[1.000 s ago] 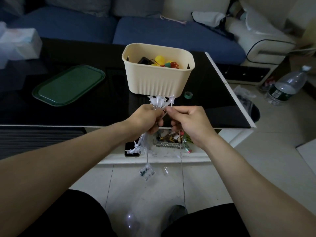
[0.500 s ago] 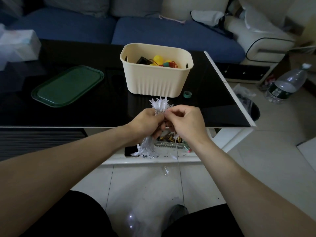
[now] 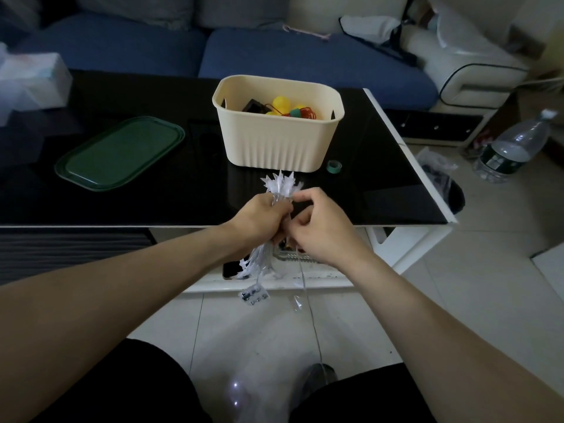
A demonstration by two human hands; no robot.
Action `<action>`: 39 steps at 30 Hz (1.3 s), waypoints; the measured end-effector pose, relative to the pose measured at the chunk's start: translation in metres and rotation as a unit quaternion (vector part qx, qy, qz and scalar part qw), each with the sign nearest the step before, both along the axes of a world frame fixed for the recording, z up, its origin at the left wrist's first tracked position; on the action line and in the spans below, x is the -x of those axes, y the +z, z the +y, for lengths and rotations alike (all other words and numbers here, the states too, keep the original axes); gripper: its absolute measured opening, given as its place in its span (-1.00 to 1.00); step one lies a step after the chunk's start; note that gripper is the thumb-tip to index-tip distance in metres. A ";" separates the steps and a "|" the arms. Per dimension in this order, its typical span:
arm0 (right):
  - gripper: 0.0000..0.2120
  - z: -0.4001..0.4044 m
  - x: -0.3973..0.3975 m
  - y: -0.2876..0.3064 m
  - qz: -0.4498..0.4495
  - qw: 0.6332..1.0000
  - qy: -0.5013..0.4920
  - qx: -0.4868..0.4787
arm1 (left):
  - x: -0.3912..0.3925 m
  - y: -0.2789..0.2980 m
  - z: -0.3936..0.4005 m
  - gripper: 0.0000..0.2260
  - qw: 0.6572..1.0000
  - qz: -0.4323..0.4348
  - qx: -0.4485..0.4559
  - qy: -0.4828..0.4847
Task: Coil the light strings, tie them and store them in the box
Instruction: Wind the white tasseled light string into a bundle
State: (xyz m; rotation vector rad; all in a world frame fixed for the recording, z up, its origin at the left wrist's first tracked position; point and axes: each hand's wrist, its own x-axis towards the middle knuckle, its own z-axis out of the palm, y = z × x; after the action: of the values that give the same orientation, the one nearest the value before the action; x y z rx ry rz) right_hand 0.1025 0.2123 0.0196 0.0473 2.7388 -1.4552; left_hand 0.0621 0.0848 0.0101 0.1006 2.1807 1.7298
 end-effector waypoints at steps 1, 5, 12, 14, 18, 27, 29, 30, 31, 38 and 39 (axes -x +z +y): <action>-0.67 0.001 0.001 -0.001 -0.005 0.999 -0.020 0.028 | 0.000 0.002 0.001 -0.71 1.000 0.013 0.006 0.009; -0.79 0.008 0.007 -0.001 -0.056 0.994 -0.003 0.090 | 0.003 0.010 0.001 -0.68 0.997 0.058 0.006 0.051; -0.84 0.022 0.007 -0.005 -0.128 0.979 0.148 -0.056 | 0.014 0.029 -0.010 -0.69 0.980 0.104 -0.076 0.148; -0.78 0.021 0.006 -0.010 -0.168 0.970 0.165 -0.052 | 0.018 0.032 -0.016 -0.68 0.973 0.106 -0.099 0.177; -0.69 0.015 0.007 -0.014 -0.225 0.963 0.146 0.025 | 0.018 0.036 -0.019 -0.71 0.961 0.099 -0.140 0.216; -0.82 0.049 0.010 -0.006 -0.248 0.964 0.098 0.024 | 0.024 0.033 -0.029 -0.79 0.948 0.109 -0.114 0.277; -0.83 0.058 0.011 -0.006 -0.212 0.974 0.049 0.057 | 0.023 0.033 -0.027 -0.80 0.946 0.097 -0.134 0.278; -0.83 0.061 0.011 -0.006 -0.190 0.979 0.026 0.074 | 0.023 0.034 -0.026 -0.81 0.944 0.085 -0.154 0.278; -0.84 0.063 0.011 -0.006 -0.169 0.981 0.007 0.095 | 0.023 0.035 -0.026 -0.82 0.941 0.070 -0.181 0.278; -0.83 0.065 0.011 -0.007 -0.080 0.971 -0.072 0.213 | 0.018 0.046 -0.023 -0.80 0.917 -0.014 -0.309 0.250; -0.83 0.065 0.012 -0.007 -0.064 0.970 -0.084 0.219 | 0.018 0.045 -0.022 -0.80 0.915 -0.021 -0.320 0.244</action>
State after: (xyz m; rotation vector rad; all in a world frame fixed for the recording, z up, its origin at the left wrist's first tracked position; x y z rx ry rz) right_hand 0.0906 0.2771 0.0122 0.3518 2.3012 -1.9886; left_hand 0.0443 0.0630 0.0554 -0.3465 1.5972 2.6405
